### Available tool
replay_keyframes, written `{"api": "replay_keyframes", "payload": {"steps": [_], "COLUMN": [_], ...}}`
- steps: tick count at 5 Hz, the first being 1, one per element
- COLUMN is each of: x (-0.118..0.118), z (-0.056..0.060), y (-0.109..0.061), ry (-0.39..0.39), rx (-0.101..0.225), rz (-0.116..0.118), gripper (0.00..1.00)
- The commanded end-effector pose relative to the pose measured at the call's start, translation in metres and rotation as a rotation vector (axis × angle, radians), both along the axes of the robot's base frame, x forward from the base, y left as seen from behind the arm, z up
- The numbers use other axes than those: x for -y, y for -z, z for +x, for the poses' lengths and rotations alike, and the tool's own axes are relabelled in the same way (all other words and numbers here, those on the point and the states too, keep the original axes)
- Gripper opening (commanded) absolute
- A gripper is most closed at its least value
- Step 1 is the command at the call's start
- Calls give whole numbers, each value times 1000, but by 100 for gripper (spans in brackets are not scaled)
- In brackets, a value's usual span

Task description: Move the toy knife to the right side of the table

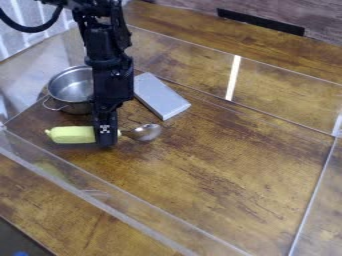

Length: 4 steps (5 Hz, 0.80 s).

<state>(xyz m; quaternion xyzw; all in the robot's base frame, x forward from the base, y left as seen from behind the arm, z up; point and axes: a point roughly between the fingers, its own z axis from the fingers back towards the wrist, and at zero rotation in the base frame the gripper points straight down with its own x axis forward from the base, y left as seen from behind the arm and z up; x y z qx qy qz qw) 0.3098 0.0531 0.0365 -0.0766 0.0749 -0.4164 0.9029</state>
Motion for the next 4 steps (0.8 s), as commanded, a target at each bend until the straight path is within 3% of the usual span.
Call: {"api": "replay_keyframes", "payload": {"steps": [1,4], "x": [1,20], "z": [15,29], "y": [-44,-87], "ry": [10,24], "rx": [123,154], "rz": [35,91], "gripper": [0,0]}}
